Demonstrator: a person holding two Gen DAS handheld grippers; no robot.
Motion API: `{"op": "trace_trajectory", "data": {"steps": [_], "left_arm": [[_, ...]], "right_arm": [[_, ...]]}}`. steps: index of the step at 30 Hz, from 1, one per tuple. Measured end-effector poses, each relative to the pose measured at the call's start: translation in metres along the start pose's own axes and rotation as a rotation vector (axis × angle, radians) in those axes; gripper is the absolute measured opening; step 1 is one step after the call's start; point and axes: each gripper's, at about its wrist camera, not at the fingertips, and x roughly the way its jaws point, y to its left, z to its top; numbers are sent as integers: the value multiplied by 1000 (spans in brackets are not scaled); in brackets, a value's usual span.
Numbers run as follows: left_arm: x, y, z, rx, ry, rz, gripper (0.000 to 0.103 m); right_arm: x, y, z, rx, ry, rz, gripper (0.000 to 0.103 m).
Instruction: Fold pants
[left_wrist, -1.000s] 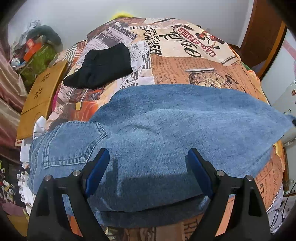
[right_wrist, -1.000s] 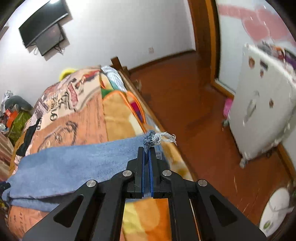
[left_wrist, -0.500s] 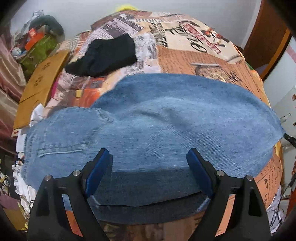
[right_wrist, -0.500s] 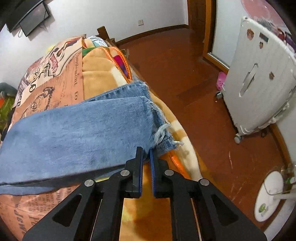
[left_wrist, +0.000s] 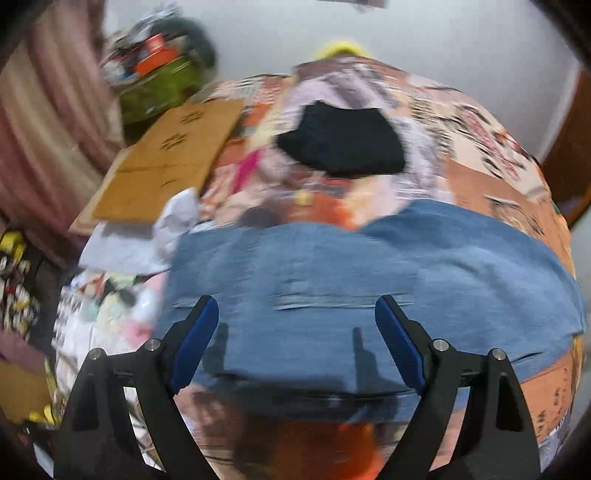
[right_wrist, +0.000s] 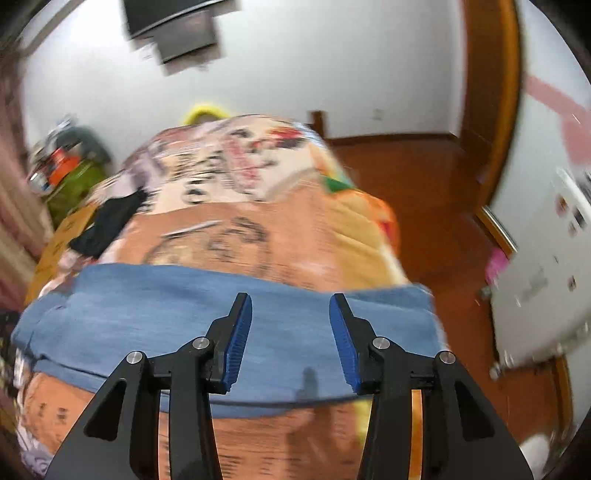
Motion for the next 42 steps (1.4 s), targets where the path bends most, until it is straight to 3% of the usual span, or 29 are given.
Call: {"op": "trace_trajectory", "data": {"steps": [6, 9, 13, 18, 23, 25, 27, 29, 31, 38, 40, 42], "left_arm": [[11, 72, -26, -133, 60, 4, 87], [21, 91, -41, -188, 105, -74, 87], [28, 97, -50, -259, 117, -161, 87], [48, 92, -50, -346, 177, -342, 87], [67, 92, -45, -432, 191, -386, 86], [71, 93, -41, -451, 170, -374, 80], [73, 95, -37, -439, 150, -342, 66], [73, 97, -32, -414, 134, -297, 45], [70, 97, -27, -384, 116, -274, 37], [34, 95, -26, -303, -12, -204, 31], [33, 96, -35, -288, -21, -119, 27], [43, 103, -47, -303, 8, -100, 27]], "right_arm": [[18, 76, 8, -133, 6, 87, 43], [33, 110, 6, -185, 21, 123, 49], [55, 145, -2, -241, 72, 147, 49], [77, 173, -19, -301, 157, 185, 49], [99, 185, -42, -344, 253, 195, 49], [98, 182, -47, -335, 235, 204, 49], [97, 178, -48, -314, 240, 224, 49], [97, 177, -48, -298, 245, 238, 49], [97, 178, -49, -303, 242, 240, 49], [95, 181, -50, -311, 245, 239, 49], [95, 180, -50, -313, 245, 239, 49], [95, 180, -50, -312, 247, 240, 49]]}}
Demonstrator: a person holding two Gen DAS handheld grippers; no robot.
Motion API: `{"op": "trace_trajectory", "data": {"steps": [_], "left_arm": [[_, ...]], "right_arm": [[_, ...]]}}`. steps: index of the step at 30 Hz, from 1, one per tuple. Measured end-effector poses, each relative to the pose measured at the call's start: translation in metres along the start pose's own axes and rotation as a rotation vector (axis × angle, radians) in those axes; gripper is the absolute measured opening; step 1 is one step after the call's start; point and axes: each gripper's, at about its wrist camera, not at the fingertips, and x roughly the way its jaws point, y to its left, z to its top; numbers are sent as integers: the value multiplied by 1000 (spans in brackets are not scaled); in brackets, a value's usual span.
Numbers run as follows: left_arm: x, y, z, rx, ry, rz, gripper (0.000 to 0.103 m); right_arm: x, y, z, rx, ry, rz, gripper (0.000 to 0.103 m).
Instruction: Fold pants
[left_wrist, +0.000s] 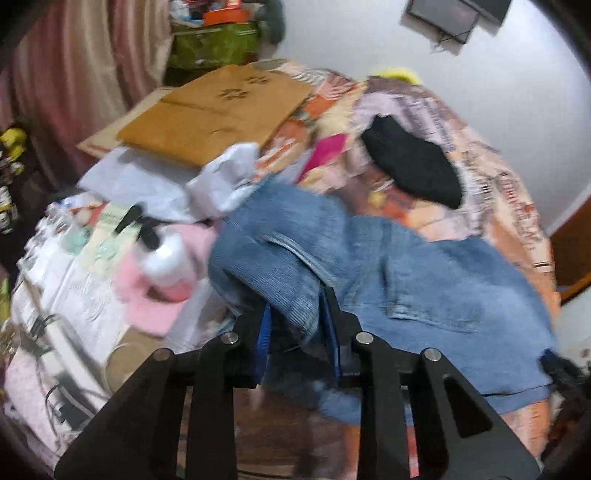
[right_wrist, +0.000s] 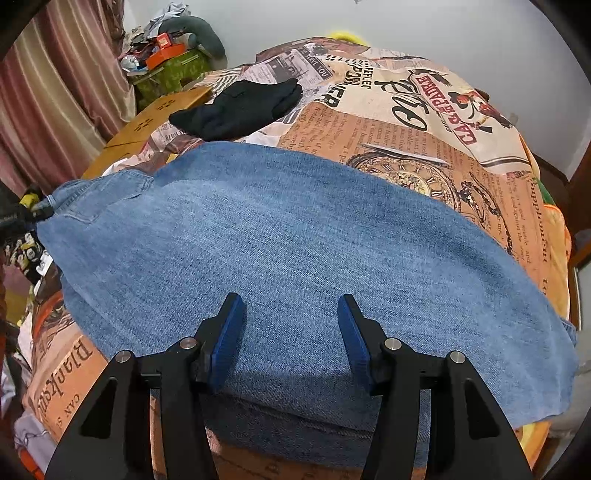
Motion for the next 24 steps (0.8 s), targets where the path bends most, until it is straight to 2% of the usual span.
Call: {"op": "trace_trajectory", "data": {"steps": [3, 8, 11, 12, 14, 16, 19, 24], "left_arm": [[20, 18, -17, -57, 89, -47, 27], [7, 0, -20, 65, 62, 0, 28], [-5, -5, -13, 107, 59, 0, 32], [-9, -4, -8, 107, 48, 0, 34], [-18, 1, 3, 100, 8, 10, 51], [-27, 5, 16, 94, -42, 17, 58], [-27, 7, 38, 101, -66, 23, 59], [-2, 7, 71, 118, -33, 31, 60]], "right_arm": [[0, 0, 1, -3, 3, -4, 49], [-2, 5, 9, -47, 38, -27, 50], [-6, 12, 19, -93, 28, -41, 50], [-9, 16, 25, -108, 16, -39, 50], [-11, 20, 35, -122, -1, -26, 50], [-10, 26, 50, -134, -17, -7, 50], [-4, 35, 73, -151, -30, 14, 50], [17, 55, 111, -199, -38, 59, 50]]}}
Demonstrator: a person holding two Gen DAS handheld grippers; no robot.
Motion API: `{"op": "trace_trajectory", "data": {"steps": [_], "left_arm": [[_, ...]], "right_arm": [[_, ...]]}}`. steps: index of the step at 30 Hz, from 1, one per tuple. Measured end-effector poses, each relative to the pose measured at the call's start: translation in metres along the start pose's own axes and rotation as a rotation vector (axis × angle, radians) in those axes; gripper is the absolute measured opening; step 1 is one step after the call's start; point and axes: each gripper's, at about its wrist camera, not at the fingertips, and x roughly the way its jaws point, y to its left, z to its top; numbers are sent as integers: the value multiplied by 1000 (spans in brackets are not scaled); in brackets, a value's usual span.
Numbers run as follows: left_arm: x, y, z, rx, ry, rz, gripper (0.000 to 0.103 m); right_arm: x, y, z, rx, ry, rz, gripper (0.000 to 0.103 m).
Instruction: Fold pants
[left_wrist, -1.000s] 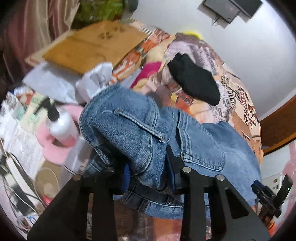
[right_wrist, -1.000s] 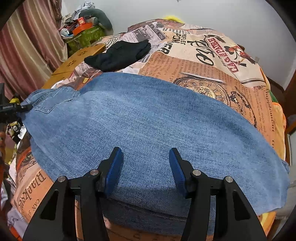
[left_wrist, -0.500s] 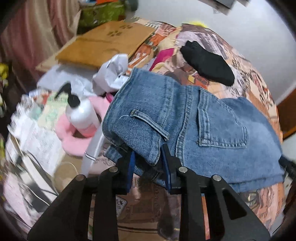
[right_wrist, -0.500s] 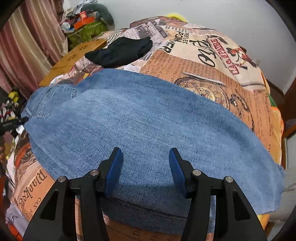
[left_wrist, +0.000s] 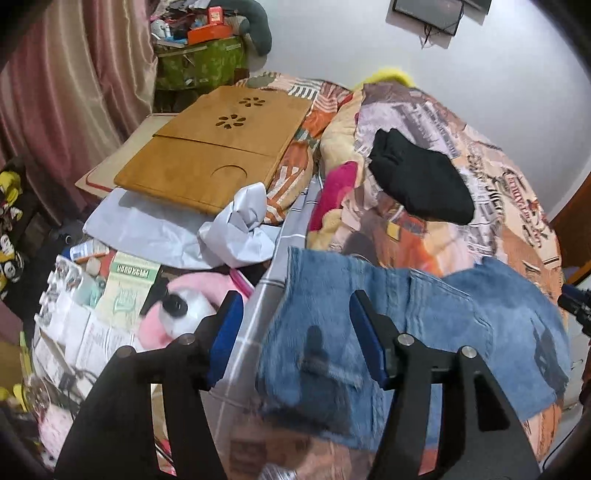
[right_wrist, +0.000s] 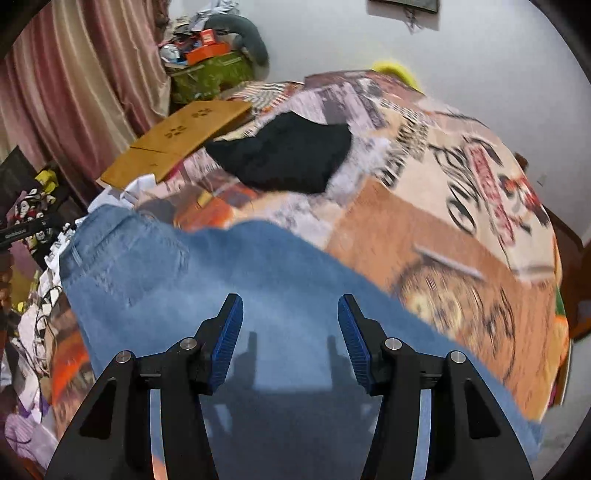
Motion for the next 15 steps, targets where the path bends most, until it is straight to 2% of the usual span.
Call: {"op": "trace_trajectory", "data": {"steps": [7, 13, 15], "left_arm": [[54, -1, 13, -7, 102, -49, 60], [84, -1, 8, -9, 157, -72, 59], [86, -2, 7, -8, 151, -90, 50]], "right_arm": [[58, 5, 37, -25, 68, 73, 50], [116, -11, 56, 32, 159, 128, 50], [128, -15, 58, 50, 189, 142, 50]]}}
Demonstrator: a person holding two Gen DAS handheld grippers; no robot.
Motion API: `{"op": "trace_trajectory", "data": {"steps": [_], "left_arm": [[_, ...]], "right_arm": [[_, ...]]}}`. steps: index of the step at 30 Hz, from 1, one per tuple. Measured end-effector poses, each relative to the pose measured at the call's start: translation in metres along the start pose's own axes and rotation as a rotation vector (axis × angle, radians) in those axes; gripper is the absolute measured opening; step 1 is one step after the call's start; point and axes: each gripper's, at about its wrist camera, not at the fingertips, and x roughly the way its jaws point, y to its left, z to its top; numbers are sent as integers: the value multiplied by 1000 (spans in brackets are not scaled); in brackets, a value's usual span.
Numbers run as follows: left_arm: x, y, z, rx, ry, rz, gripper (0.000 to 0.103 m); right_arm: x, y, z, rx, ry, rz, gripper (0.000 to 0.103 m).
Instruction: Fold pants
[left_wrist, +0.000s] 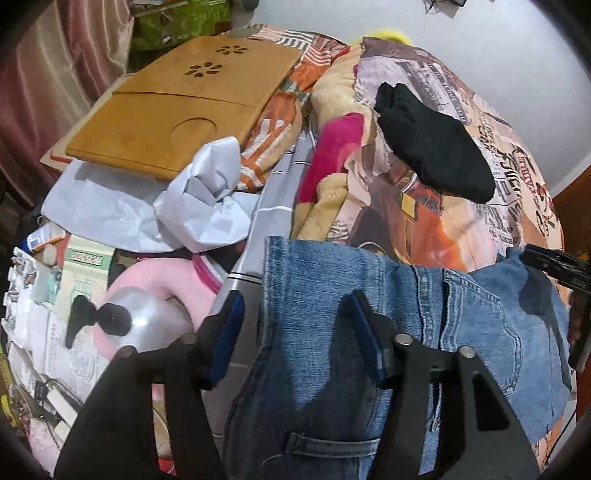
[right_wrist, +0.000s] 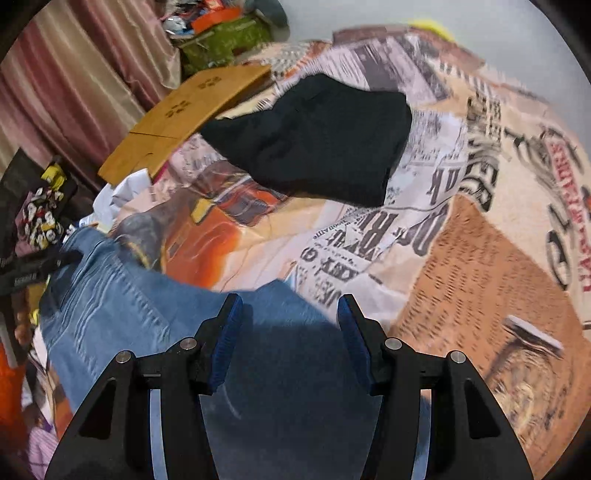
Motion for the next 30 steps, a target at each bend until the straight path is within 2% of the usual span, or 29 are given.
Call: {"op": "trace_trajectory", "data": {"steps": [2, 3, 5, 6, 7, 9, 11, 14, 19, 21, 24, 30], "left_arm": [[0, -3, -2, 9, -6, -22, 35], [-2, -6, -3, 16, -17, -15, 32], [-4, -12, -6, 43, -41, 36, 20], [-6, -15, -7, 57, -51, 61, 16], [-7, -15, -8, 64, -57, 75, 8], [-10, -15, -12, 72, -71, 98, 6], [-14, -14, -16, 81, -87, 132, 5], [-18, -9, -20, 81, -101, 170, 5], [-7, 1, -25, 85, -83, 239, 6], [0, 6, -26, 54, -53, 212, 6], [-4, 1, -26, 72, -48, 211, 6], [-49, -19, -25, 112, -100, 182, 7]], "right_arm": [[11, -1, 1, 4, 28, 25, 50], [12, 0, 0, -1, 24, 36, 49], [11, 4, -1, -26, 24, 64, 37], [9, 9, -3, -47, 24, 67, 26], [8, 15, -5, -74, 15, 47, 22], [7, 26, -8, -142, -2, 2, 12], [5, 32, -11, -178, -21, -40, 8], [1, 38, -15, -220, -50, -86, 5], [-4, 27, -10, -182, -92, -141, 2], [-4, 15, -8, -133, -72, -157, 2], [-15, -1, -14, -63, -39, -138, 2], [-74, -3, -40, -20, -92, -102, 3]]}}
